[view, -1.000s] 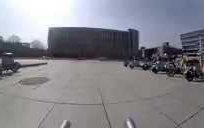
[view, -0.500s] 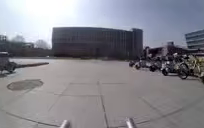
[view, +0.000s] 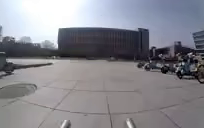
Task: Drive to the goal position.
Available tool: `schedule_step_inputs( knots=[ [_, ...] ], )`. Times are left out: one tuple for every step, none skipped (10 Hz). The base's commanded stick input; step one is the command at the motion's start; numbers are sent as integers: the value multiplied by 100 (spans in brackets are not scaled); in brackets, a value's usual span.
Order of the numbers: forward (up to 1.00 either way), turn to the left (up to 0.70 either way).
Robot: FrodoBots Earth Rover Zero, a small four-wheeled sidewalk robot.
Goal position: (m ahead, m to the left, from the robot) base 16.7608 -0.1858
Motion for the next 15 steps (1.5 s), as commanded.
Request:
schedule_step_inputs(
  knots=[
    [100, 0],
    [100, 0],
    [100, 0],
    [100, 0],
    [100, 0],
    [100, 0],
    [100, 0],
    [100, 0],
    [100, 0],
    [100, 0],
    [100, 0],
    [100, 0],
    [100, 0],
    [100, 0],
    [100, 0]
  ],
)
